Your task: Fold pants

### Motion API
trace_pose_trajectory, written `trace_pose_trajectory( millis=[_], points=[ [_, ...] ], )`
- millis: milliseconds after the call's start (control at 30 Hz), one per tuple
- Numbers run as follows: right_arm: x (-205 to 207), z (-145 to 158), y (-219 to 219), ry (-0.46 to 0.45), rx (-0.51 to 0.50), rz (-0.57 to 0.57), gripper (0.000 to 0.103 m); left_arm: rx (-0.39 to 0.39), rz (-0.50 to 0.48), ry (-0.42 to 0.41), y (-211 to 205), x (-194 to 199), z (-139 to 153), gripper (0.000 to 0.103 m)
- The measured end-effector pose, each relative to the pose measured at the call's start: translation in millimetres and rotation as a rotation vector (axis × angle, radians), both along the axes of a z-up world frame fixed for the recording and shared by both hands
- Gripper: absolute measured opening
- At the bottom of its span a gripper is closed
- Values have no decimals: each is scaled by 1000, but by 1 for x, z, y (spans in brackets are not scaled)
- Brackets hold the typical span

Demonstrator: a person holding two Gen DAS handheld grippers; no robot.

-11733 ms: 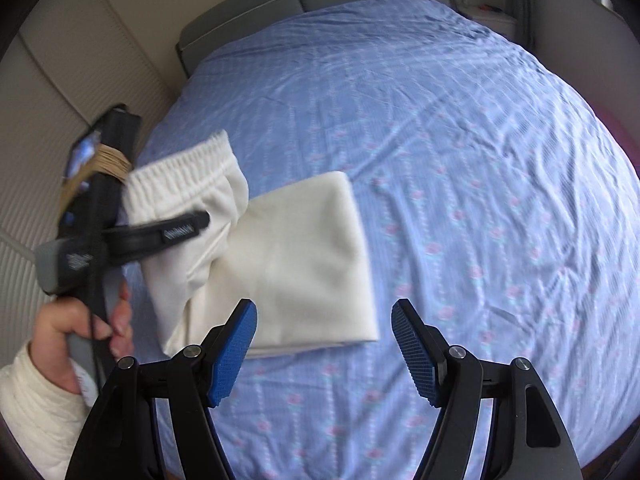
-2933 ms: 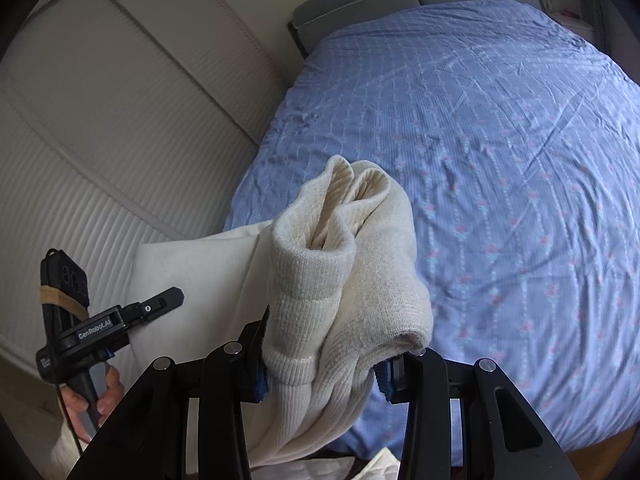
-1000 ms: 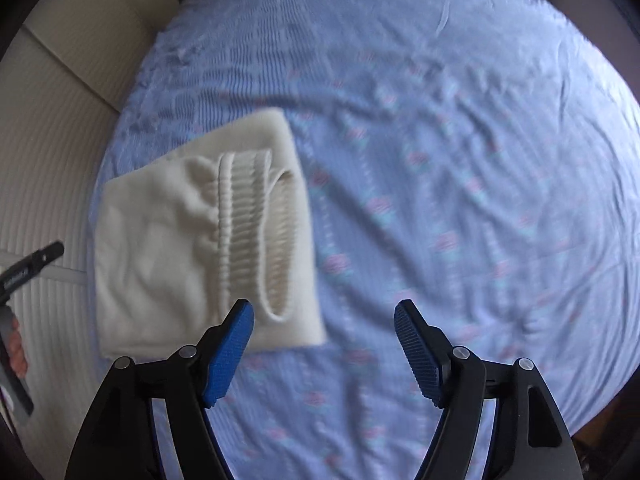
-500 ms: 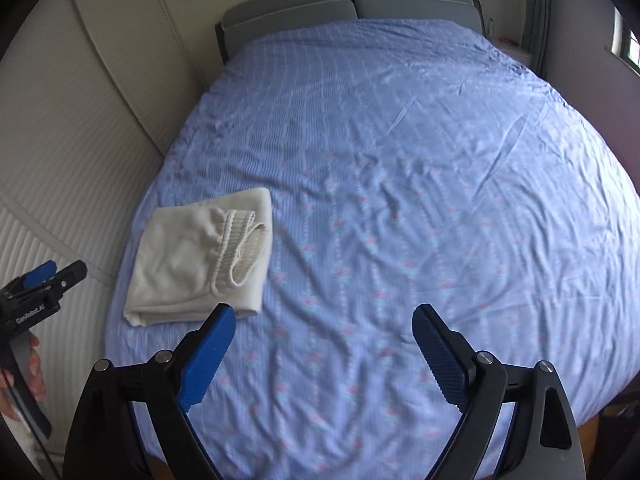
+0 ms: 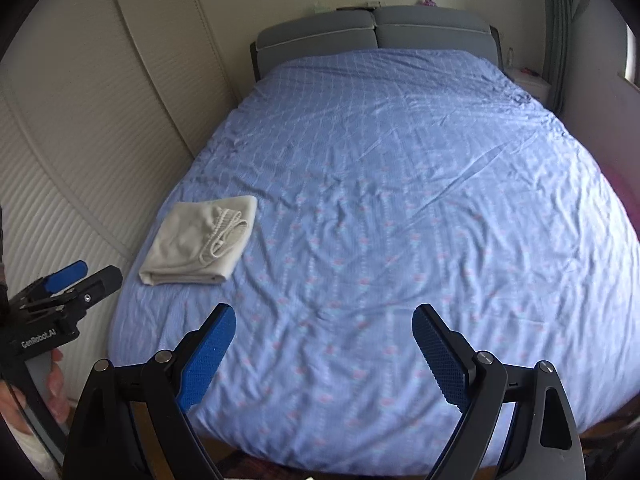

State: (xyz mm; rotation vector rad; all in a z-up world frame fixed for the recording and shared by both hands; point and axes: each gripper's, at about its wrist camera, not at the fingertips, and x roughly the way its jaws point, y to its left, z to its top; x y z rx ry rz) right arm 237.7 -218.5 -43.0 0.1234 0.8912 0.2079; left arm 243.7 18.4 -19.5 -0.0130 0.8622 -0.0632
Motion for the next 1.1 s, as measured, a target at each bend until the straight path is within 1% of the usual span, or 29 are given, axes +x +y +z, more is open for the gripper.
trace_pose_trajectory(
  millis=[67, 200, 300, 467, 567, 700, 900, 1100],
  points=[
    [-16, 6, -20, -25, -24, 18, 91, 9, 9, -18, -24, -17, 6, 103],
    [-44, 14, -53, -56, -56, 24, 91, 31, -8, -50, -63, -46, 17, 103],
    [-62, 18, -76, -68, -57, 13, 91, 46, -14, -64, -86, -63, 24, 103],
    [-85, 29, -109, -90, -33, -24, 91, 40, -46, -76, -118, -81, 34, 103],
    [-96, 38, -123, -118, -17, -52, 91, 33, -63, -85, -128, -85, 39, 103],
    [-112, 51, -135, -164, -21, -85, 91, 20, -78, -99, -140, -92, 45, 103],
    [-123, 59, -148, -177, 3, -113, 91, 0, -110, -111, -153, -98, 51, 103],
    [-131, 64, -152, -191, -6, -123, 91, 2, -120, -128, -162, -104, 55, 103]
  ],
)
